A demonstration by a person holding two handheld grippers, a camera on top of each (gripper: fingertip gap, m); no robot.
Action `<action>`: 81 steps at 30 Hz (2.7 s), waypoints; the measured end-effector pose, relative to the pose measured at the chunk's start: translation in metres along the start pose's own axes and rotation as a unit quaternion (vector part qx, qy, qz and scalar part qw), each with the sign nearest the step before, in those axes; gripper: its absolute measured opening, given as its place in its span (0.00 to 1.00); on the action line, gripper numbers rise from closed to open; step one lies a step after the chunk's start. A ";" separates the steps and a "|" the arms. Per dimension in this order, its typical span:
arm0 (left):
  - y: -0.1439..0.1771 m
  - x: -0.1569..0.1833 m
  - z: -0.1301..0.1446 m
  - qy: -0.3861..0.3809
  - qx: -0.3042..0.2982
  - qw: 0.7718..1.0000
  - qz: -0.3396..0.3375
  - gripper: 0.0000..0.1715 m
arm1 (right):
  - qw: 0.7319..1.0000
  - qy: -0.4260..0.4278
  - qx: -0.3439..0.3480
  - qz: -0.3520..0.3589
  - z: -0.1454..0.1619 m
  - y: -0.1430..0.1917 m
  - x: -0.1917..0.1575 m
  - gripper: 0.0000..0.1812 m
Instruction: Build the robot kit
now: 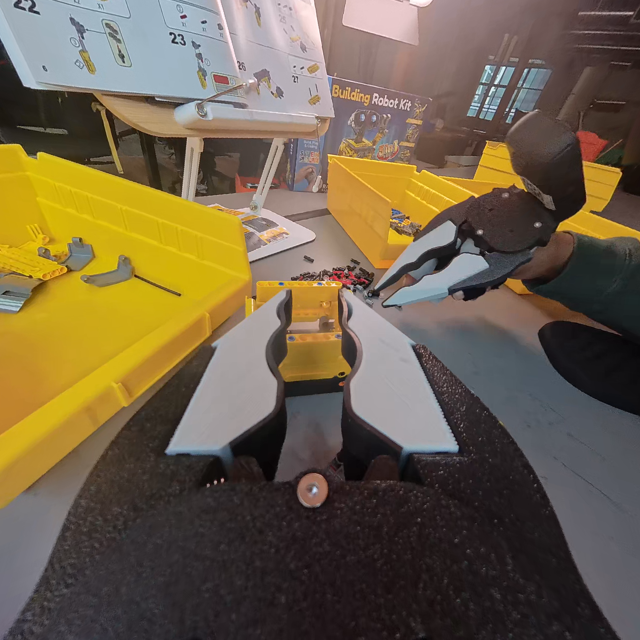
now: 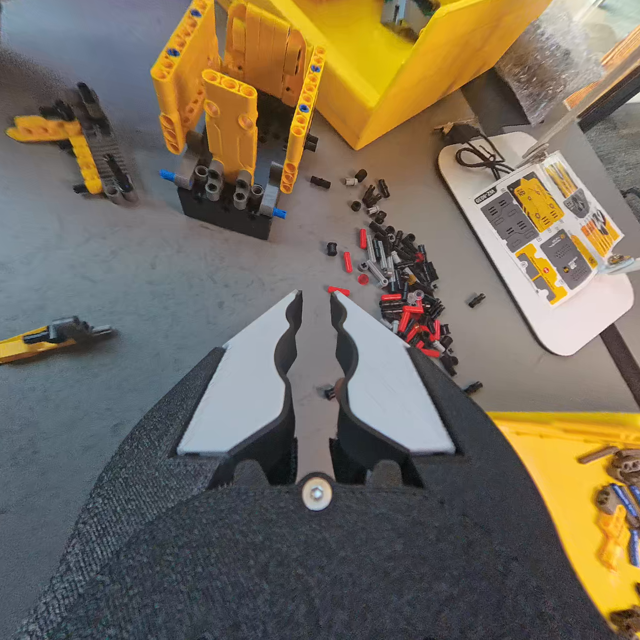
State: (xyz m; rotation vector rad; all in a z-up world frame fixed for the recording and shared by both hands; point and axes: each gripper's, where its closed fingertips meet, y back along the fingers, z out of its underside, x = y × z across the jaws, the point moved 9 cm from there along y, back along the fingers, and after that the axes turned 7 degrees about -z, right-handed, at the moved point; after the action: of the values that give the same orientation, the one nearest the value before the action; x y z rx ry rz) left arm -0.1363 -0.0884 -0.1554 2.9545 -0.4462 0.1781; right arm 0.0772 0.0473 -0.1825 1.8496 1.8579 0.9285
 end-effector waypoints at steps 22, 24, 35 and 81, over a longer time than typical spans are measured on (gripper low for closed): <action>0.003 0.005 -0.003 0.004 -0.004 1.000 0.027 0.15 | 0.978 -0.135 -0.119 -0.105 -0.004 -0.038 0.037 0.08; 0.003 0.006 -0.003 0.003 -0.002 1.000 0.027 0.15 | 0.981 -0.107 -0.083 -0.139 -0.009 -0.031 0.026 0.08; 0.000 0.016 0.001 -0.011 -0.015 0.999 0.049 0.14 | 0.966 0.058 -0.075 -0.240 0.006 0.009 -0.064 0.09; -0.017 0.112 0.015 0.237 -0.065 0.893 0.376 0.12 | 0.662 -0.272 0.694 -0.076 -0.107 0.097 -0.024 0.01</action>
State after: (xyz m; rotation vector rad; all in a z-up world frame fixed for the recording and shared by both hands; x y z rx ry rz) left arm -0.0231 -0.1067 -0.1564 2.3203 -1.4105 0.8794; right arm 0.0797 -0.0040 -0.0455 2.0506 2.2811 -1.4774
